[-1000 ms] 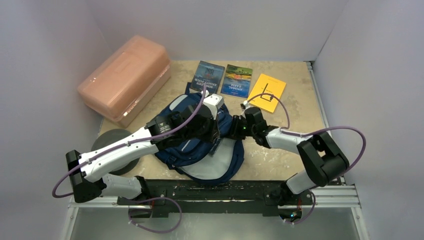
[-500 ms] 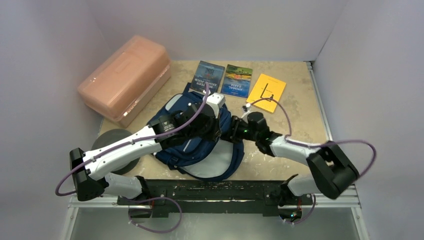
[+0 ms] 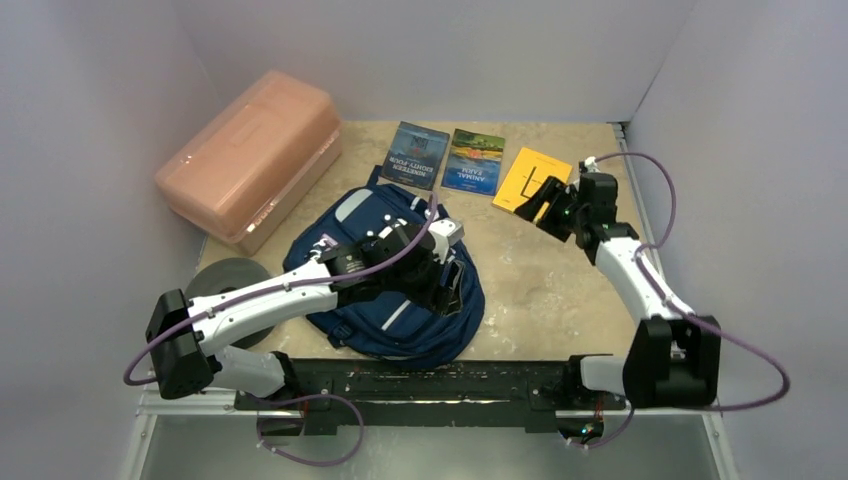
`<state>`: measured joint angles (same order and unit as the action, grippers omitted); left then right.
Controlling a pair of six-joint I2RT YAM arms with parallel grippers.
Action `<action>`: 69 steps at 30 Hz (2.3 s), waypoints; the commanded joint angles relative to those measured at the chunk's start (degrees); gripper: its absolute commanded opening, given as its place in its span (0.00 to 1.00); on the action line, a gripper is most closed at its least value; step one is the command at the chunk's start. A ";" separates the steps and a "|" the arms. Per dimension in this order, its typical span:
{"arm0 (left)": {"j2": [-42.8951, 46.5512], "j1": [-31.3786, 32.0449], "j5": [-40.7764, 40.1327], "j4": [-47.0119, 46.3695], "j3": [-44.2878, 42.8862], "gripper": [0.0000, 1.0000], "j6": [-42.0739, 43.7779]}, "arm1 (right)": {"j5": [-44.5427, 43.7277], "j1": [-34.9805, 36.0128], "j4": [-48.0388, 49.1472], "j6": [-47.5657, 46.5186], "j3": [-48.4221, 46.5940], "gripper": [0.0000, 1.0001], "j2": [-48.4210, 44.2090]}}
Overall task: Pack the student bag
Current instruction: Pick up the book from the center of the board.
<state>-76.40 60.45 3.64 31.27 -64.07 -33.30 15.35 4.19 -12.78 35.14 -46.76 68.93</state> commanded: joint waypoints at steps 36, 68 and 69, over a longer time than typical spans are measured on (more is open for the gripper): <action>-62.76 -43.10 -8.42 3.18 -68.55 0.95 1.93 | 12.70 11.74 22.74 7.85 -53.86 0.62 62.74; -67.52 -42.66 25.05 -12.33 -64.52 0.26 -17.06 | 15.82 12.08 26.88 14.53 -49.08 0.58 65.82; -67.02 -42.54 25.82 -13.74 -63.45 0.26 -17.31 | 15.84 11.95 27.18 14.67 -48.63 0.58 65.55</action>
<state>-146.67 14.59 16.71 25.30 -130.21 -46.28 28.16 14.85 11.99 48.05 -96.95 136.55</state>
